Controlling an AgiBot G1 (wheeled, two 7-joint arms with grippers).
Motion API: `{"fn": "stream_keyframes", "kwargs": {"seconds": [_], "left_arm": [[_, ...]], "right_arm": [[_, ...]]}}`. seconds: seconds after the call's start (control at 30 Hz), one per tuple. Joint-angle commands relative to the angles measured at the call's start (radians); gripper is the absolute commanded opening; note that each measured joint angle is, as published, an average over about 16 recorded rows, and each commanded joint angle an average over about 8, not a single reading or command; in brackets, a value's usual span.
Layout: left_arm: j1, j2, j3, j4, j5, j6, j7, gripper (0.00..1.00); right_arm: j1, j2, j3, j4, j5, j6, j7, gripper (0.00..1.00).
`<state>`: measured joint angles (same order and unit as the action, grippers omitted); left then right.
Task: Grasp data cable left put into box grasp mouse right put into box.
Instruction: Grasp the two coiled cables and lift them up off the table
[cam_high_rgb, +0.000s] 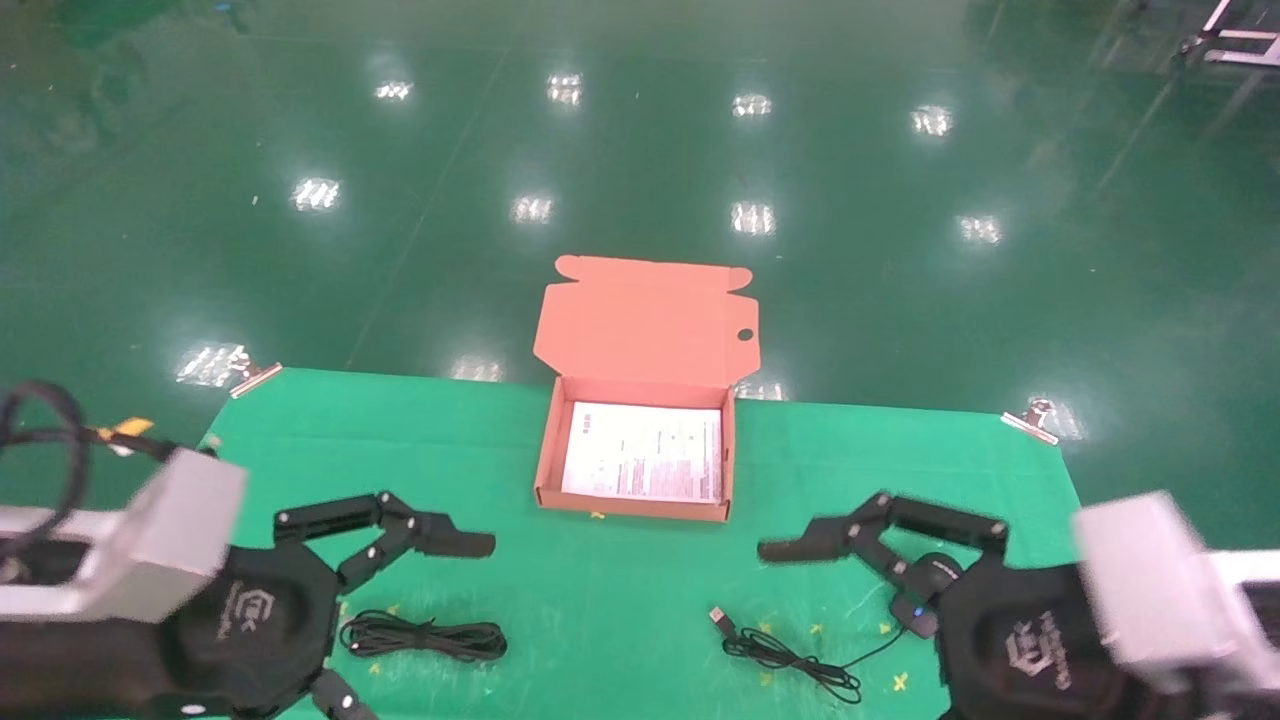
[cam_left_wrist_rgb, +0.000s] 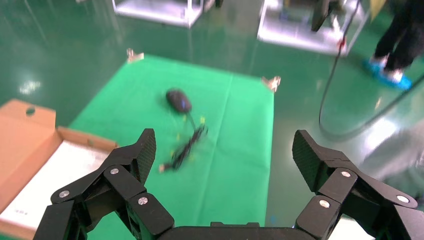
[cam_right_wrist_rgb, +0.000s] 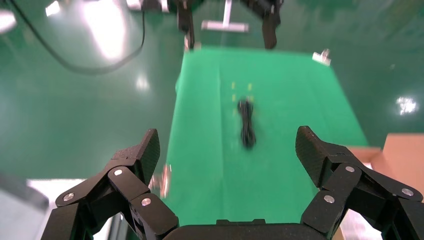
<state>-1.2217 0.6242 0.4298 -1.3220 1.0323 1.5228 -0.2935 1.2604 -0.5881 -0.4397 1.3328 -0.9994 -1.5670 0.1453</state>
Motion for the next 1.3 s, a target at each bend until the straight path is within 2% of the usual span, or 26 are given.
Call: {"fn": "stream_keyframes", "kwargs": {"seconds": [0.03, 0.37, 0.57, 0.97, 1.3], "left_arm": [[-0.028, 0.007, 0.021, -0.004, 0.042, 0.007, -0.016, 1.00], [-0.164, 0.082, 0.172, -0.023, 0.329, 0.021, 0.027, 1.00], [-0.210, 0.130, 0.257, -0.028, 0.485, 0.008, 0.066, 1.00], [-0.198, 0.192, 0.352, -0.031, 0.701, -0.065, 0.073, 1.00], [-0.141, 0.223, 0.401, -0.026, 0.845, -0.144, 0.035, 1.00]], "right_arm": [[0.039, 0.001, -0.031, 0.010, -0.050, -0.011, -0.004, 1.00], [0.276, -0.067, -0.363, 0.022, -0.371, -0.006, -0.089, 1.00], [0.353, -0.120, -0.493, 0.022, -0.521, 0.012, -0.090, 1.00], [0.336, -0.180, -0.587, 0.023, -0.682, 0.091, -0.049, 1.00], [0.261, -0.188, -0.607, 0.021, -0.778, 0.214, -0.005, 1.00]]}}
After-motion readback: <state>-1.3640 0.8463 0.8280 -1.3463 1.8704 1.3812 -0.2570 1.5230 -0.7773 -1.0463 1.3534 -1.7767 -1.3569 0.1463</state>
